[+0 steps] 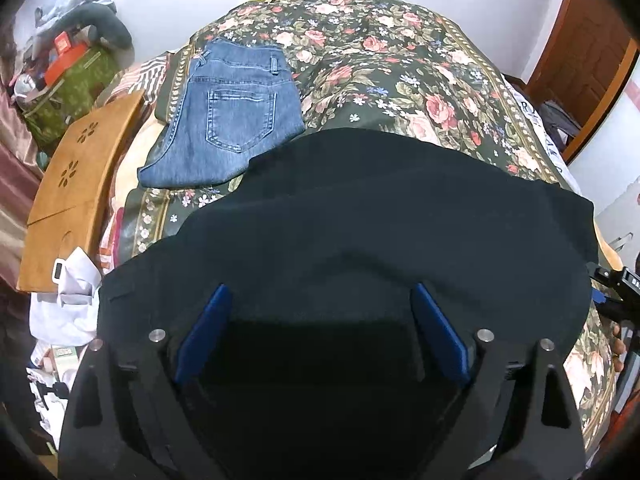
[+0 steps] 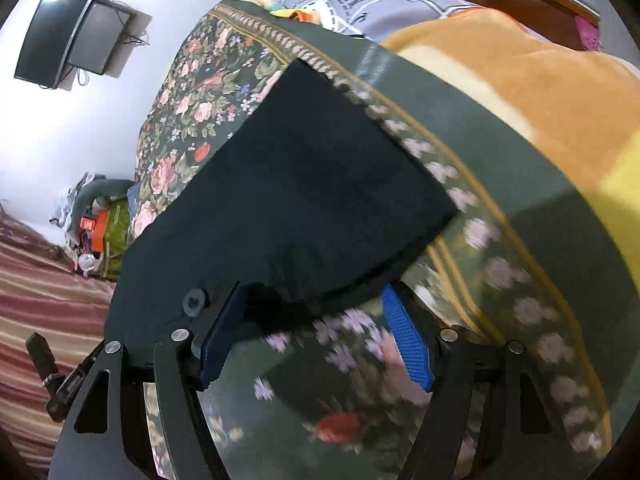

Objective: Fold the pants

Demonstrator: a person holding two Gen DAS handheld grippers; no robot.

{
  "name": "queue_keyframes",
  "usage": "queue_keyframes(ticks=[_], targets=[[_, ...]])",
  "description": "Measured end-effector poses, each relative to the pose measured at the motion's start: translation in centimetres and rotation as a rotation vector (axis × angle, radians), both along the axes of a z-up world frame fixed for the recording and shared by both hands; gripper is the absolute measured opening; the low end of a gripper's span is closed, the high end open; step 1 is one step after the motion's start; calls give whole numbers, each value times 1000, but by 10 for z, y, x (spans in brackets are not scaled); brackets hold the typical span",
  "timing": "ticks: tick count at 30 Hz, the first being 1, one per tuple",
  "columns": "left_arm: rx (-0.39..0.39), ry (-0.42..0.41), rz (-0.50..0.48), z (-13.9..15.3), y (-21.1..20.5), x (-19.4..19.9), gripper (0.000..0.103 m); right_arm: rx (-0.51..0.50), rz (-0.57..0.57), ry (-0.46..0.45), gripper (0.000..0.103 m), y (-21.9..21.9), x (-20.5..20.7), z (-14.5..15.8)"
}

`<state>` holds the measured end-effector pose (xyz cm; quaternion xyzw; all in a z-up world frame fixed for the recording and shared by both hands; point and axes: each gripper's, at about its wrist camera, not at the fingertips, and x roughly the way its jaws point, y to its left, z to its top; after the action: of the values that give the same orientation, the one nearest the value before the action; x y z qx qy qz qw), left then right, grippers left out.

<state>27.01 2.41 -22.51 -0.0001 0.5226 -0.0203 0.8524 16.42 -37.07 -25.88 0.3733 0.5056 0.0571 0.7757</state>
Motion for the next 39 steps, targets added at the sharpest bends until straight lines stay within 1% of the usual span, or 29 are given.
queue_keyframes(ticks=[3,4,5,6,7,8,9,10,12,14,19,20,21,25,26,29,34,36,39], targets=[[-18,2,6,-1,2,0,95,2,-16,-5,64,0,10,-3],[-20,2,7,-1,1,0,95,-7,-22,2,59,-2,14,-5],[-19,0,8,-1,1,0,95,-23,-26,7,50,-3,16,-5],[-17,-1,7,-1,1,0,95,-50,-30,9,44,-3,17,-5],[-14,-3,6,-1,0,0,95,-71,-33,6,33,-4,18,-5],[-9,-5,5,-1,0,-1,95,-77,-34,7,18,-3,22,-6],[-4,-8,4,0,-1,-1,95,-81,-46,9,12,-8,22,-6],[4,-13,2,0,-2,-2,95,-74,-60,-3,8,-12,22,-6],[16,-20,-2,1,-3,-3,95,-91,-85,-47,8,-19,22,3],[29,-29,-5,1,-5,-5,95,-137,-113,-143,7,-29,15,27],[26,-39,-7,1,-5,-6,95,-201,-131,-323,6,-42,3,91],[21,-40,-6,1,-4,-6,95,-205,-125,-339,6,-43,2,98],[15,-39,-5,1,-3,-7,94,-209,-120,-335,6,-43,4,100],[11,-48,-8,5,-1,-10,94,-220,-84,-276,6,-33,18,94],[15,-55,-10,7,-1,-11,94,-222,-82,-276,6,-27,21,96],[12,-95,0,19,3,-15,94,-234,-65,-319,5,-12,31,117],[-36,-176,39,47,21,-27,94,-271,38,-465,5,35,53,180],[-52,-207,59,58,31,-33,94,-261,85,-520,5,58,61,204],[-64,-248,91,74,48,-45,94,-214,171,-596,6,103,75,235]])
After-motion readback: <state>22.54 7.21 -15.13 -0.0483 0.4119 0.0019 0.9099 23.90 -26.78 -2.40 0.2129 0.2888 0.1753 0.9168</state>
